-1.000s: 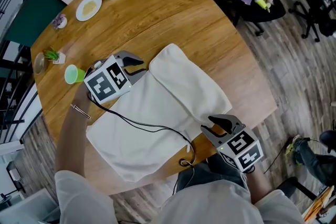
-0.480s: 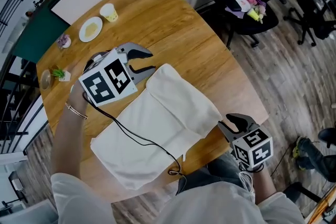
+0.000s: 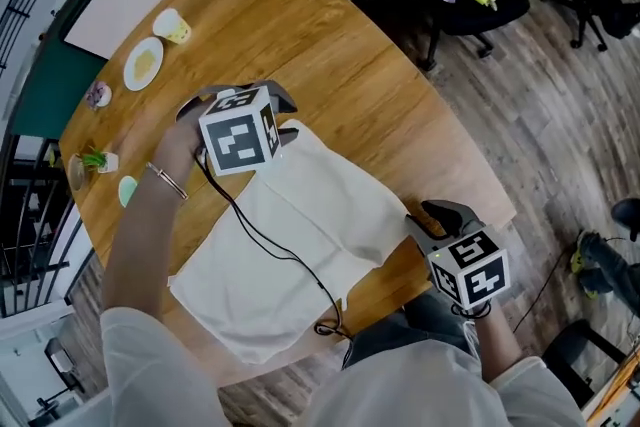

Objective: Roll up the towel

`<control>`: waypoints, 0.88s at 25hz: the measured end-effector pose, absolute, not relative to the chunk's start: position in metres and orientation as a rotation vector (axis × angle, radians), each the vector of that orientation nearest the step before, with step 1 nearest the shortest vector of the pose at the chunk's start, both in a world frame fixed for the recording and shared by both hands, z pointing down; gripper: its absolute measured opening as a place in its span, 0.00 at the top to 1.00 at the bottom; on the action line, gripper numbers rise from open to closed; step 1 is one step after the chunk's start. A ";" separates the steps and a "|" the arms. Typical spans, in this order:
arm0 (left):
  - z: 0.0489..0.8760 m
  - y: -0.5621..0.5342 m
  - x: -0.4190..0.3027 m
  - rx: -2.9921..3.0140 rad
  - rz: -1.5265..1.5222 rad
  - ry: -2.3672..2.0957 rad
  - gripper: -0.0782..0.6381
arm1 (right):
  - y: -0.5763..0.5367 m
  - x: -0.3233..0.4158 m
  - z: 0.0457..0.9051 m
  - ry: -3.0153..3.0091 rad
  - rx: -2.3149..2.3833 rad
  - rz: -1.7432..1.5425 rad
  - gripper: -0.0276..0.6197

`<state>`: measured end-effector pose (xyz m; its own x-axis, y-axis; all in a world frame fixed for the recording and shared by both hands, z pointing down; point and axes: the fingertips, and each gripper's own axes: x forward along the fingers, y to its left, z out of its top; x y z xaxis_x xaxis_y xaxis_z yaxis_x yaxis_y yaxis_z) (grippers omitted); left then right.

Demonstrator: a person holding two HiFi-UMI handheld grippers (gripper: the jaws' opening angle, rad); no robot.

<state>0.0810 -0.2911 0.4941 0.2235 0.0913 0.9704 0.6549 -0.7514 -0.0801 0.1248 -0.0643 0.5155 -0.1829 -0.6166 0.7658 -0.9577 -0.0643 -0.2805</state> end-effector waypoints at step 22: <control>0.563 -0.282 0.077 -1.763 -1.742 -0.962 0.78 | -0.058 0.109 0.557 -1.779 1.494 1.323 0.86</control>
